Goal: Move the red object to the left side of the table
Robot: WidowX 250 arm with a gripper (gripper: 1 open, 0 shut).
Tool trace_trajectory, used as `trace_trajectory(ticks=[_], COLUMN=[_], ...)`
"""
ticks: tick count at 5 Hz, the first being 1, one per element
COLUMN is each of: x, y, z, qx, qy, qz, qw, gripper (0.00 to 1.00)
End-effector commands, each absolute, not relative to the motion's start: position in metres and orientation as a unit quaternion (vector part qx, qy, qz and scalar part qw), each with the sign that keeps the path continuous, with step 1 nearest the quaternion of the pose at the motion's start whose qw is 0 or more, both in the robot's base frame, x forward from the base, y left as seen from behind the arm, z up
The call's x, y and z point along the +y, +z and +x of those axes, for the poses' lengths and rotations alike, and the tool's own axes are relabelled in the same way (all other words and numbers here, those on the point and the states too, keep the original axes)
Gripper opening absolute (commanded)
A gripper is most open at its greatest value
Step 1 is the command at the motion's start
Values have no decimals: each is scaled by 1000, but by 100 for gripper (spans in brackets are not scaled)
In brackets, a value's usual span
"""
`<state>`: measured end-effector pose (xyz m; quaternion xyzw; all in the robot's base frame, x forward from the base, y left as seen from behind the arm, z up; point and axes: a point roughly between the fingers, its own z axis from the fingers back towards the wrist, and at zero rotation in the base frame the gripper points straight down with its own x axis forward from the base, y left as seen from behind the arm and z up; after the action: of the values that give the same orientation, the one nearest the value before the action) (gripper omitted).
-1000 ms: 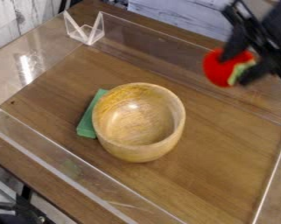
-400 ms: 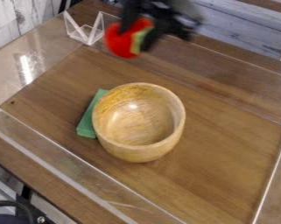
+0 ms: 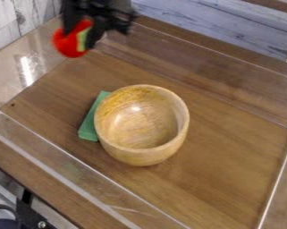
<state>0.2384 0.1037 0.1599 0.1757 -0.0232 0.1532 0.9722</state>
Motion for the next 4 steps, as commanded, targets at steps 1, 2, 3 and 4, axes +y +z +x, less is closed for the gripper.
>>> trace_trajectory(ticks=[1, 2, 3, 4], x=[126, 134, 137, 140], y=[167, 163, 155, 147], z=[251, 259, 264, 269], qx=[-47, -45, -49, -55], qy=[177, 197, 178, 159], qz=[172, 163, 155, 148], qw=[968, 966, 971, 975], gripper=[0, 0, 0, 0])
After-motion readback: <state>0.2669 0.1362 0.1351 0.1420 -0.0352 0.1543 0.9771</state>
